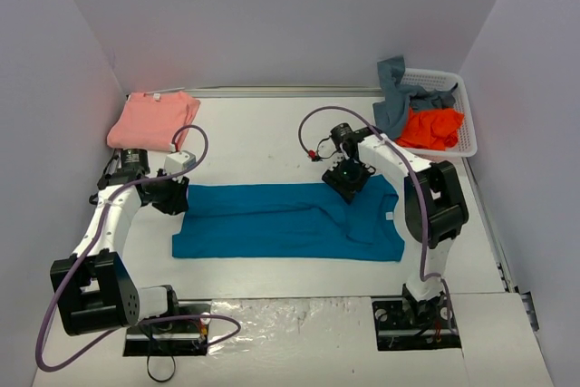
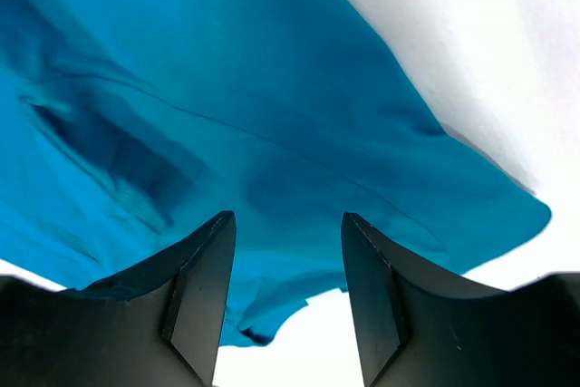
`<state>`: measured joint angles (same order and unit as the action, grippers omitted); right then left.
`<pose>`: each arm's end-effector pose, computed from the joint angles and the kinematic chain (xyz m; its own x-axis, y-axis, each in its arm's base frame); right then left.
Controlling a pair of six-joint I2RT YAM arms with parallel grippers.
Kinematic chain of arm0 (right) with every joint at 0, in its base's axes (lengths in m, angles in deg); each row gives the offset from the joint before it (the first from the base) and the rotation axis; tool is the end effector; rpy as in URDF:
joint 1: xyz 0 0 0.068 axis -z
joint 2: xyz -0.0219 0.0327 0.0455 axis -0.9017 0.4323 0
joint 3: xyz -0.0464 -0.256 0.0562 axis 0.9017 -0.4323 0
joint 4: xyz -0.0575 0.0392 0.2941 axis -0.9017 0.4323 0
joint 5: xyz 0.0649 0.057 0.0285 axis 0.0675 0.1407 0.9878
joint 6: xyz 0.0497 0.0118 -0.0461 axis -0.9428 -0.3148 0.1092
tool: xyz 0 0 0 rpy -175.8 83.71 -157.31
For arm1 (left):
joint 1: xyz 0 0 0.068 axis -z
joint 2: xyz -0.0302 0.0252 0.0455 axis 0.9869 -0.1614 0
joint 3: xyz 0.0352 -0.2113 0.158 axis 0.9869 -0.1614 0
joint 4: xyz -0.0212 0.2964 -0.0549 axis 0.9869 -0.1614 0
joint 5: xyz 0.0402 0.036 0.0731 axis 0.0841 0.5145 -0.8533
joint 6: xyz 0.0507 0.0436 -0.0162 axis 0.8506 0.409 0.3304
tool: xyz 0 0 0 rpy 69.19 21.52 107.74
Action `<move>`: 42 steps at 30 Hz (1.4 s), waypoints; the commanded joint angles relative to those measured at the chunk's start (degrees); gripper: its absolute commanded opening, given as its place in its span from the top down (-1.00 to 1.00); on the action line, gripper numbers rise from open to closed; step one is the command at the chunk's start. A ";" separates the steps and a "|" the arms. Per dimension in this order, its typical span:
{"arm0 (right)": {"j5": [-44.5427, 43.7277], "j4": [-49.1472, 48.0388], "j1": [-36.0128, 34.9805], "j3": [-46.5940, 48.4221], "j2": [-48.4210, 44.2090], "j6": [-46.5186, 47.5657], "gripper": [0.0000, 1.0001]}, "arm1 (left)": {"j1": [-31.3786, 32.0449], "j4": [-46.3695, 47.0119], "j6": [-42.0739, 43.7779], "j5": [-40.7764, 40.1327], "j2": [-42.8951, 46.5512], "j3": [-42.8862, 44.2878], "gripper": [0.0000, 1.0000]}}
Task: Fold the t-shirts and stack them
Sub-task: Fold the other side of the tshirt into a rectangle
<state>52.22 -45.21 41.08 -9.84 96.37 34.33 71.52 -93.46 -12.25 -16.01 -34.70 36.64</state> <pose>0.3901 0.1750 0.1430 -0.5554 -0.7529 -0.3530 -0.7877 0.6124 -0.0669 0.2949 0.0156 0.2100 -0.6709 0.3028 -0.6769 0.5516 0.8139 -0.1825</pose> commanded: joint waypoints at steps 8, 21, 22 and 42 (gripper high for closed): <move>7.47 2.66 -8.50 -6.64 -6.85 0.20 0.06 | -0.39 1.12 -0.31 1.64 0.37 0.68 0.58; 5.74 3.37 -3.68 -7.18 -8.53 1.61 0.06 | -0.39 1.12 0.12 1.73 0.29 0.77 0.58; 5.13 3.19 -2.28 -6.91 -8.53 1.52 0.06 | -0.30 1.12 0.47 1.82 0.02 0.94 0.58; -1.21 -3.67 2.04 -7.17 -4.84 -4.28 0.11 | 7.26 -5.29 8.73 1.74 -19.38 11.22 0.54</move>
<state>52.35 -50.00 42.71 -17.88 90.51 31.08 78.45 -95.61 -7.16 -14.50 -51.57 45.06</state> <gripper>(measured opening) 0.446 0.227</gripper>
